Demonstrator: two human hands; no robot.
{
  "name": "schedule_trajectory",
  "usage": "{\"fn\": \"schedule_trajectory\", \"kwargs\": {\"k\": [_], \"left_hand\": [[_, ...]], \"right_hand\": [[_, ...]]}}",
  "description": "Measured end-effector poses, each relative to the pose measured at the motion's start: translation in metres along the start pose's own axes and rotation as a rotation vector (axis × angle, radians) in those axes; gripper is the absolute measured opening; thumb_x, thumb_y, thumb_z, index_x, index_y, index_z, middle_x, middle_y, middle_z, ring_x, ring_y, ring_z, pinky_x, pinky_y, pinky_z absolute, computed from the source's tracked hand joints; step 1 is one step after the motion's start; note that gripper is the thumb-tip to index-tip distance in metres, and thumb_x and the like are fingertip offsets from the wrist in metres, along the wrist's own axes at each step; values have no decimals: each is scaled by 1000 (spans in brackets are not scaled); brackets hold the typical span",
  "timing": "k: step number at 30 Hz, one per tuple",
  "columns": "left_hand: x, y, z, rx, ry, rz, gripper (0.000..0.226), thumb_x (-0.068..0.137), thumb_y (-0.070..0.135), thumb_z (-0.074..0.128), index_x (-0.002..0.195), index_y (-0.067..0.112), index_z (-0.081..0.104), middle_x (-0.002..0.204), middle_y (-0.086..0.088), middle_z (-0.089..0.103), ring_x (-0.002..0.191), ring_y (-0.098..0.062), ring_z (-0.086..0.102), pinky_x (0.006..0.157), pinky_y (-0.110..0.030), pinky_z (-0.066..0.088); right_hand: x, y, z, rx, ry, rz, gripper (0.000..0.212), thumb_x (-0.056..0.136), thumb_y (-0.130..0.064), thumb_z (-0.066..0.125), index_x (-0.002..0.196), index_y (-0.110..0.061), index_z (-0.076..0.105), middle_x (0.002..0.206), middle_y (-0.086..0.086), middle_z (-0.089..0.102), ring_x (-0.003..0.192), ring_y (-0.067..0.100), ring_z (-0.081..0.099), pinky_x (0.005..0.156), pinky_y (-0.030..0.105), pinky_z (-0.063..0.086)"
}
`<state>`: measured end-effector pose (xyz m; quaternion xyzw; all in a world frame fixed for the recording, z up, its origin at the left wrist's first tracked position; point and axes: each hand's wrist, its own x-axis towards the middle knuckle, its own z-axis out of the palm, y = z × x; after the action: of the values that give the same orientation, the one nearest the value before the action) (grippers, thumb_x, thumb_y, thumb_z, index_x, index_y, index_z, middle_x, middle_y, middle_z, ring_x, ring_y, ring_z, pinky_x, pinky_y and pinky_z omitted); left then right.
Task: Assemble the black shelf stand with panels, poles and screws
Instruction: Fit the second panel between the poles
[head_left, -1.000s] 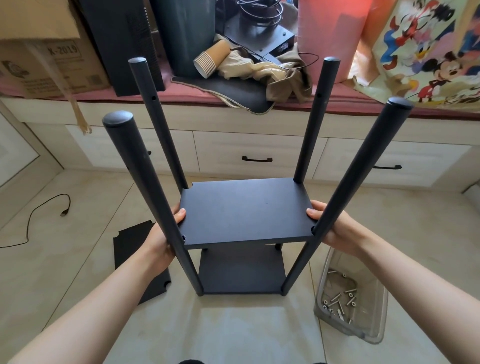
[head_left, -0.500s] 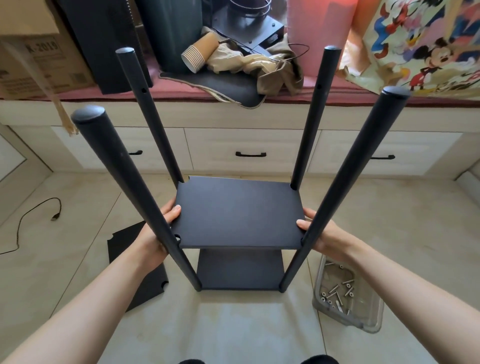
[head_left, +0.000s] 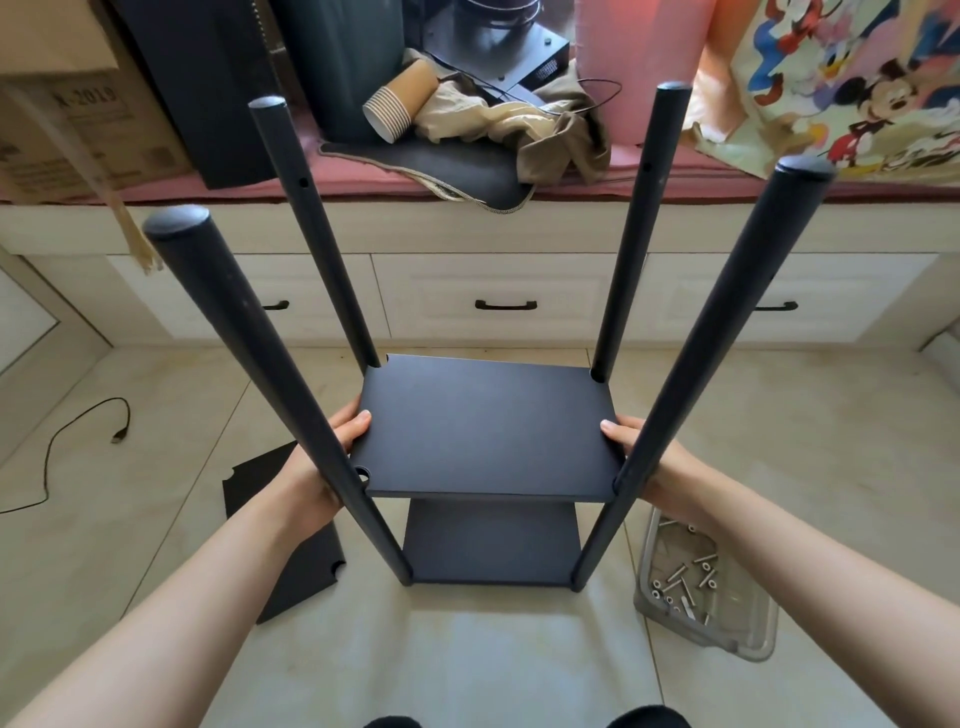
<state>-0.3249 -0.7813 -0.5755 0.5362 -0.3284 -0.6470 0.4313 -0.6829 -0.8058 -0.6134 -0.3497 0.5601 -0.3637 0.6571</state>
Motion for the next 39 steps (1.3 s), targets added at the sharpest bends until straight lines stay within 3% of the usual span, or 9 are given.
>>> {"fn": "schedule_trajectory", "kwargs": {"k": [3, 11, 21, 25, 28, 31, 34, 37, 39], "left_hand": [[1, 1, -1, 1, 1, -7, 45, 103, 24, 51, 148, 28, 48, 127, 2, 70, 110, -20, 71, 76, -33, 59], [7, -2, -4, -38, 13, -49, 41, 103, 19, 51, 142, 30, 51, 109, 4, 77, 92, -19, 76, 64, -32, 61], [7, -3, -13, -48, 62, -82, 29, 100, 27, 56, 128, 20, 62, 123, -7, 72, 100, -25, 73, 78, -37, 58], [5, -1, -6, 2, 62, -82, 27, 100, 26, 57, 123, 15, 65, 118, -7, 74, 97, -24, 74, 82, -38, 55], [5, -3, -6, 16, 72, -85, 30, 99, 28, 59, 125, 16, 65, 119, -8, 73, 106, -30, 71, 95, -46, 51], [8, -5, -11, 12, 82, -95, 38, 96, 32, 63, 130, 16, 63, 126, -11, 70, 119, -36, 65, 109, -51, 40], [10, -7, -10, 11, 96, -102, 40, 95, 35, 64, 130, 14, 63, 126, -11, 70, 117, -35, 65, 107, -49, 43], [11, -8, -10, 14, 103, -90, 40, 96, 34, 63, 129, 11, 63, 125, -14, 69, 112, -34, 67, 95, -44, 49], [8, -8, -8, 12, 108, -82, 39, 96, 33, 63, 126, 10, 65, 126, -16, 69, 107, -35, 65, 84, -40, 49]], "right_hand": [[-5, -6, 2, -83, 31, 31, 38, 101, -29, 54, 135, -12, 53, 121, 13, 67, 90, 26, 67, 57, 28, 53], [-5, -12, 3, -186, 99, -37, 35, 97, -29, 61, 125, -8, 57, 111, 13, 69, 90, 26, 68, 58, 29, 53], [-4, -12, 8, -146, 103, -40, 34, 97, -28, 61, 122, -5, 59, 113, 20, 68, 89, 30, 67, 62, 32, 54], [-24, -20, 1, -297, 22, 3, 28, 99, -39, 55, 106, -12, 54, 86, 11, 60, 63, 16, 64, 59, 30, 53], [-39, -33, -7, -362, -116, 169, 65, 79, -73, 54, 110, -16, 57, 100, 19, 64, 87, 29, 69, 83, 47, 55], [-48, -37, -12, -220, -244, 219, 110, 55, -90, 62, 134, -13, 53, 115, 20, 60, 105, 34, 59, 86, 46, 50], [-59, -26, -20, 14, -321, 139, 85, 78, -66, 62, 142, -12, 47, 119, 18, 60, 110, 35, 52, 96, 50, 41], [-62, -10, -36, 182, -393, 53, 94, 62, -26, 78, 147, -19, 39, 127, 24, 57, 116, 42, 52, 104, 60, 33], [-67, -8, -38, 210, -443, 19, 91, 60, -21, 78, 143, -33, 44, 129, 20, 59, 119, 41, 53, 107, 62, 31]]}}
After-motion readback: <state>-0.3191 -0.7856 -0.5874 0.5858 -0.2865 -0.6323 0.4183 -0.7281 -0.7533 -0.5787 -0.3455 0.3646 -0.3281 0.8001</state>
